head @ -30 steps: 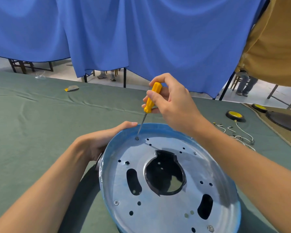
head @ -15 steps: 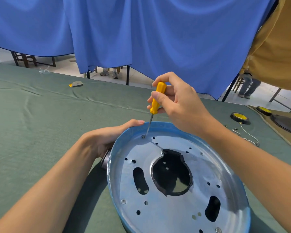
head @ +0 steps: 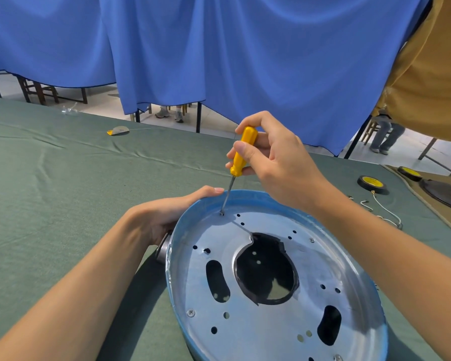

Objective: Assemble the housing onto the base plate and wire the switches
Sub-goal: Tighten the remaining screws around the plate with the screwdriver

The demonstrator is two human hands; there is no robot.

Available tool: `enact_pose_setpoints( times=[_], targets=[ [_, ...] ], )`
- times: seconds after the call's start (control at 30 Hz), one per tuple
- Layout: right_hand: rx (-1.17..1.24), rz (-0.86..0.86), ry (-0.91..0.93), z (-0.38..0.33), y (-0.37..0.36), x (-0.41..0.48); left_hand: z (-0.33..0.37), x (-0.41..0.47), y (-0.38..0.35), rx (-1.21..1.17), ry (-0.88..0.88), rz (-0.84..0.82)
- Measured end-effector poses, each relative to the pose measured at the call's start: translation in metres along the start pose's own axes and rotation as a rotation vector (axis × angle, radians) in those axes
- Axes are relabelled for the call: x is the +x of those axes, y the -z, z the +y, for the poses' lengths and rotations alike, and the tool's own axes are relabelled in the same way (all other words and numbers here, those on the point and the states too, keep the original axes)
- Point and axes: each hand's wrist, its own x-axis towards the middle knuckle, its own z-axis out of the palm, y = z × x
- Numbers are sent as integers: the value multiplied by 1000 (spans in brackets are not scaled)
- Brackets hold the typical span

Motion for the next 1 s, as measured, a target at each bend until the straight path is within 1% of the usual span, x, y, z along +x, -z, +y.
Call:
enact_pose_setpoints(
  times=[0.17, 0.27, 0.4, 0.5, 0.57, 0.6, 0.63, 0.7, 0.77, 0.83, 0.87, 1.0],
  targets=[
    [-49, -72, 31, -3, 2, -1, 1, -1, -1, 17, -21, 17],
    [-114, -72, 54, -4, 3, 0, 1, 0, -1, 13, -19, 10],
    [-335, -13, 83, -8, 2, 9, 1, 0, -2, 22, -52, -15],
    [-557, -4, 81, -12, -3, 17, 2, 0, -3, 31, -75, -10],
    [-688, -1, 47, -14, -8, 20, 2, 1, -4, 23, -76, -4],
    [-731, -8, 0, -16, -10, 20, 2, 1, -5, 22, -79, -10],
    [-781, -37, -55, -18, -9, 21, 1, 1, -5, 25, -89, -24],
    [-854, -163, -130, -27, -3, 24, 1, 2, -5, 28, -105, -45],
    [-871, -326, -141, -36, 5, 27, 1, 1, -4, 36, -100, -40],
    [-893, -417, -112, -41, 9, 30, 2, 1, -3, 32, -104, -49],
    [-895, -418, -99, -41, 9, 30, 2, 1, -3, 28, -103, -57],
    [-855, -331, -131, -39, 7, 28, 3, 1, -3, 31, -100, -70]
  ],
)
